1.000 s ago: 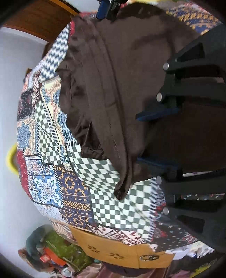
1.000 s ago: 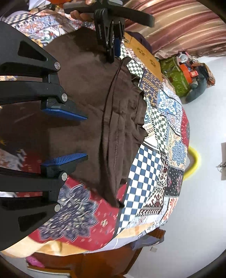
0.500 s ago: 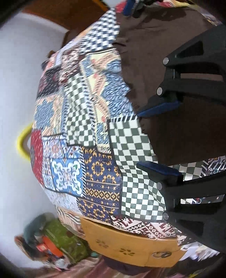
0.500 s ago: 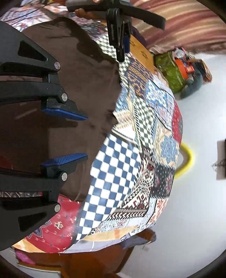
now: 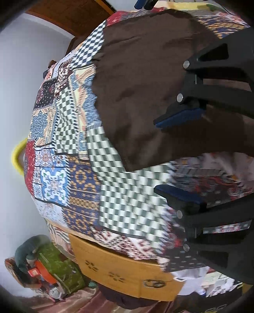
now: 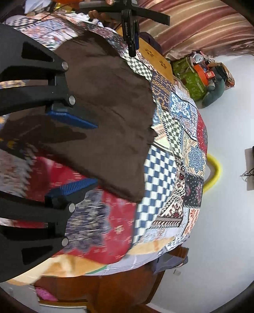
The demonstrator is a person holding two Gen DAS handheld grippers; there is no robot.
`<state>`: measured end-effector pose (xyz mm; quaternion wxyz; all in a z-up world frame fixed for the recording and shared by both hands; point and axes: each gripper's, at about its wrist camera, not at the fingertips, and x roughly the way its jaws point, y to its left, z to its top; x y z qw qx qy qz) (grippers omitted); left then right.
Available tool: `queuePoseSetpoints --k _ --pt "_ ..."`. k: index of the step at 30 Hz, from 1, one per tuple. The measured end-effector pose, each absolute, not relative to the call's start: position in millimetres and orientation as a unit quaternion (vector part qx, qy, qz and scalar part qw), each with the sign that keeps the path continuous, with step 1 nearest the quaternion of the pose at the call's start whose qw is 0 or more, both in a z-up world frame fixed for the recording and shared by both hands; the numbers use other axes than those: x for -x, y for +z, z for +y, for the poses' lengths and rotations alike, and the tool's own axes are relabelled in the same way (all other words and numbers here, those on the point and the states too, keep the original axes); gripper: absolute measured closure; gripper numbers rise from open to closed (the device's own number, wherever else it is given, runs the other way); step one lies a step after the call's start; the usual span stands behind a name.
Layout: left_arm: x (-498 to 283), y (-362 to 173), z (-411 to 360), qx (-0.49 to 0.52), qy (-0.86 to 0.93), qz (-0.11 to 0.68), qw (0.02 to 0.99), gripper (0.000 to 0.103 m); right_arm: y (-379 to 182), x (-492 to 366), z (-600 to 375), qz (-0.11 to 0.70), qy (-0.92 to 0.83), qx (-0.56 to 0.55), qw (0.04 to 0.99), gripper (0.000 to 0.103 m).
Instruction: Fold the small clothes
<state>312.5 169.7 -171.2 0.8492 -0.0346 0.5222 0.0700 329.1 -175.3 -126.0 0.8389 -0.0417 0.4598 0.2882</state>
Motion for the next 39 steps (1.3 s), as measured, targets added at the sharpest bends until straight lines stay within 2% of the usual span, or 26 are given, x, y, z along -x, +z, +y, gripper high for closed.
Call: queuePoseSetpoints --k 3,7,14,16,17,18,20,25,39 --pt "-291.3 -173.2 168.9 0.042 0.067 0.528 0.845 0.04 -131.3 -312.4 -182.9 0.473 0.29 0.036 0.831 0.053" --pt "-261.5 -180.0 162.8 0.038 0.058 0.533 0.843 0.031 -147.6 -298.8 -188.2 0.498 0.289 0.022 0.817 0.053" --pt "-239.4 -199.7 153.6 0.03 0.052 0.555 0.83 0.03 -181.5 -285.9 -184.7 0.535 0.294 0.016 0.792 0.054" --pt "-237.8 -196.2 153.8 0.027 0.054 0.552 0.832 0.03 -181.6 -285.3 -182.7 0.524 0.299 0.009 0.797 0.067" --pt "-239.1 -192.4 153.6 0.024 0.054 0.548 0.834 0.03 -181.4 -287.1 -181.1 0.524 0.306 0.005 0.795 0.082" --pt "-240.5 -189.5 153.6 0.02 0.054 0.546 0.836 0.03 -180.8 -289.3 -180.0 0.527 0.312 -0.003 0.791 0.09" --pt "-246.8 -181.2 153.3 0.011 0.056 0.538 0.841 0.03 -179.0 -290.5 -178.3 0.523 0.315 -0.005 0.792 0.093" --pt "-276.6 -167.7 154.8 -0.003 0.055 0.522 0.851 0.025 -175.3 -292.7 -182.6 0.509 0.317 0.01 0.801 0.094" --pt "-401.3 -197.6 133.8 -0.011 0.002 0.531 0.847 0.024 -160.8 -323.4 -211.7 0.491 0.262 0.023 0.83 0.095"
